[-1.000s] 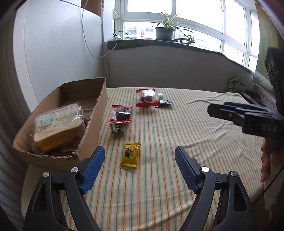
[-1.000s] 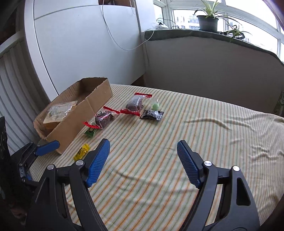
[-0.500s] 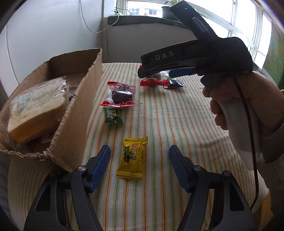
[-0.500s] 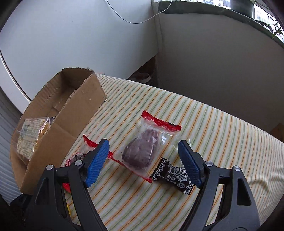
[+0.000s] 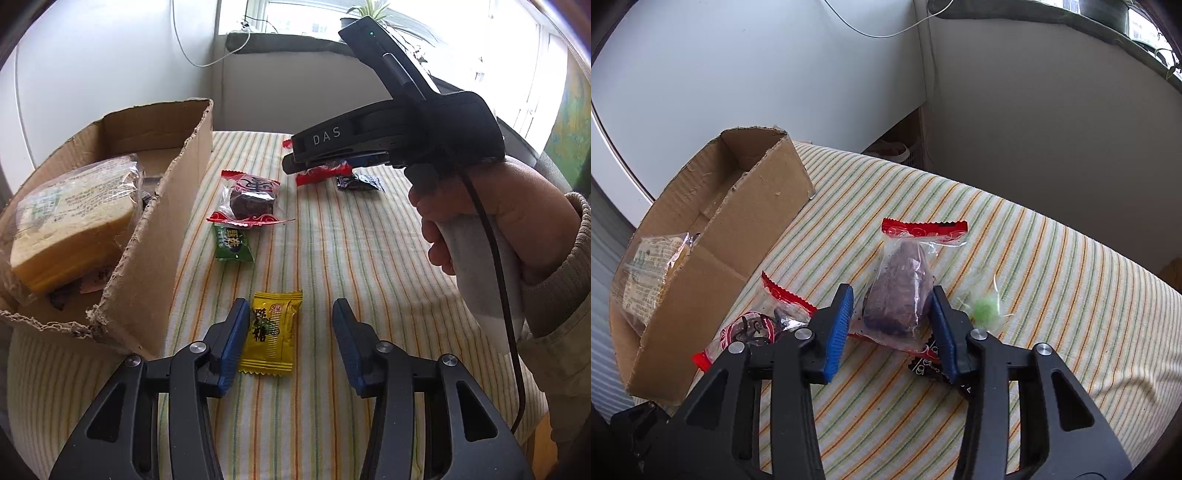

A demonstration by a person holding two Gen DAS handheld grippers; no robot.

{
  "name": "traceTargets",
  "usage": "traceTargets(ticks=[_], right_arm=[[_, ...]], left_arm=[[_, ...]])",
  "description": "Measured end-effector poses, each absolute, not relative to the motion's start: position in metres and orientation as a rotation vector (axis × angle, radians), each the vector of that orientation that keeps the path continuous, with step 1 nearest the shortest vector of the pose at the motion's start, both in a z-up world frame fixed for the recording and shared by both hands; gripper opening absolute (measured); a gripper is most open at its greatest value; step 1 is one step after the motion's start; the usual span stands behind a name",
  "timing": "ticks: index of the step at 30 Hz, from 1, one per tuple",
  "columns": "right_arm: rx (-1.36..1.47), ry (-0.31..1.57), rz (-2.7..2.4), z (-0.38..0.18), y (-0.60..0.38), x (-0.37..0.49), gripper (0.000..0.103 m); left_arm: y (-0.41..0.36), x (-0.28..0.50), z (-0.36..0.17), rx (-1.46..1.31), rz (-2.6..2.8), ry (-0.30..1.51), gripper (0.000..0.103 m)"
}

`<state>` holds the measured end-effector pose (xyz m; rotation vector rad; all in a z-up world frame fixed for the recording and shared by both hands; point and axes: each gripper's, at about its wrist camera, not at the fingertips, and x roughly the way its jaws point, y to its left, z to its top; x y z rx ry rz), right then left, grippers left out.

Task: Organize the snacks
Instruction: 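Grasp the bagged chocolate cake with the right tool while the left tool grasps the yellow packet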

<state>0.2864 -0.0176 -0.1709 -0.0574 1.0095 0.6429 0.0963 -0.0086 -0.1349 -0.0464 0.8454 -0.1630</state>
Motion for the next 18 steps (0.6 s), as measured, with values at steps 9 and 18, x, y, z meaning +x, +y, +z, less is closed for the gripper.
traceTargets(ticks=[9, 18], right_arm=[[0.028, 0.948, 0.638, -0.162, -0.047, 0.258, 0.041], [0.094, 0.860, 0.602, -0.128, -0.085, 0.204, 0.041]], left_arm=[[0.003, 0.101, -0.138, -0.076, -0.202, 0.826, 0.022], [-0.003, 0.078, -0.126, -0.069, -0.202, 0.788, 0.022]])
